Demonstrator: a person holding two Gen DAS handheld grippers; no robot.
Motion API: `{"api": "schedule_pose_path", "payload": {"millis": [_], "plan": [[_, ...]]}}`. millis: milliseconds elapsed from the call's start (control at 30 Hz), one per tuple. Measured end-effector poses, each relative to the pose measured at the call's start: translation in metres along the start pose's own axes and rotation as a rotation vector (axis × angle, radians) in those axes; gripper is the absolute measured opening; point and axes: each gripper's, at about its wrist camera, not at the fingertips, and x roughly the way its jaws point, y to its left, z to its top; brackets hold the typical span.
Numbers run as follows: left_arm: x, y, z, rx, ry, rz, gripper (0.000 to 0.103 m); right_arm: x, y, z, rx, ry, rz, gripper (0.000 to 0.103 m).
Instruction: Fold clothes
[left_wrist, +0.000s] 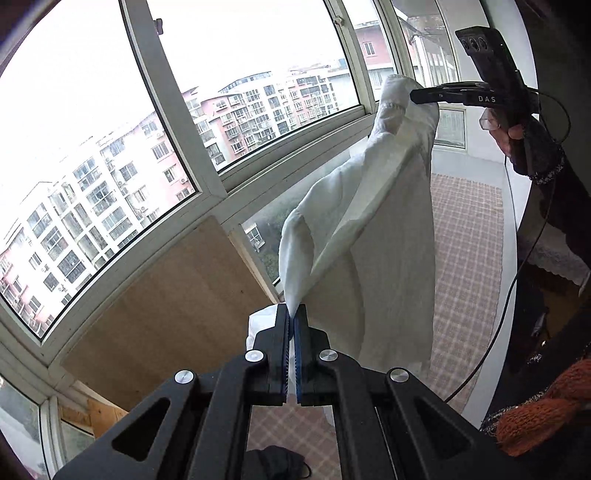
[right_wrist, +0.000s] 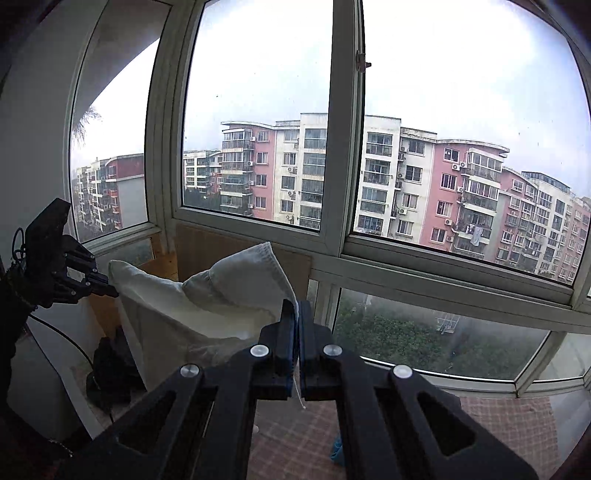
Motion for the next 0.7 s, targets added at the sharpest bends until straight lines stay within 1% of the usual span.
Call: {"api": "schedule_pose_path", "payload": {"millis": [33, 100, 167, 233, 267, 300, 367, 400, 433, 467, 533, 600, 633, 667, 700], "plan": [[0.006, -0.006, -0.011, -0.019, 0.007, -0.043, 0.002, 0.005, 0.004, -0.012, -0.001, 0.041, 0.003, 0.002], [0.038, -0.027, -0.045, -0.062, 0.062, -0.128, 0.001, 0.028, 0.007, -0.056, 0.035, 0.159, 0.047, 0.002], [0.075, -0.048, -0.082, -0.106, 0.127, -0.212, 0.001, 0.06, 0.01, -0.117, 0.107, 0.29, 0.108, 0.002], [0.121, -0.066, -0.134, -0.188, 0.216, -0.305, 0.001, 0.098, 0.013, -0.187, 0.197, 0.42, 0.156, 0.002], [0.146, -0.074, -0.162, -0.233, 0.263, -0.353, 0.001, 0.117, 0.014, -0.22, 0.233, 0.48, 0.161, 0.002], [0.166, -0.084, -0.191, -0.274, 0.317, -0.378, 0.001, 0.135, 0.015, -0.253, 0.268, 0.54, 0.166, 0.002], [0.203, -0.094, -0.235, -0.356, 0.404, -0.4, 0.001, 0.169, 0.017, -0.318, 0.33, 0.656, 0.173, 0.002], [0.222, -0.098, -0.256, -0.397, 0.443, -0.411, 0.001, 0.178, 0.016, -0.342, 0.333, 0.705, 0.172, 0.002], [0.233, -0.103, -0.27, -0.418, 0.467, -0.415, 0.001, 0.185, 0.015, -0.363, 0.336, 0.75, 0.174, 0.002], [0.239, -0.108, -0.28, -0.427, 0.481, -0.415, 0.001, 0.187, 0.015, -0.374, 0.335, 0.781, 0.184, 0.002], [0.248, -0.115, -0.295, -0.445, 0.501, -0.422, 0.001, 0.188, 0.017, -0.381, 0.316, 0.807, 0.208, 0.004], [0.251, -0.116, -0.3, -0.463, 0.498, -0.439, 0.001, 0.184, 0.021, -0.379, 0.268, 0.801, 0.259, 0.019], [0.251, -0.116, -0.302, -0.466, 0.492, -0.443, 0.001, 0.185, 0.024, -0.378, 0.244, 0.796, 0.281, 0.037], [0.25, -0.115, -0.302, -0.47, 0.487, -0.448, 0.001, 0.19, 0.027, -0.377, 0.221, 0.782, 0.298, 0.048], [0.25, -0.115, -0.302, -0.475, 0.483, -0.451, 0.001, 0.195, 0.029, -0.376, 0.198, 0.769, 0.315, 0.049]]}}
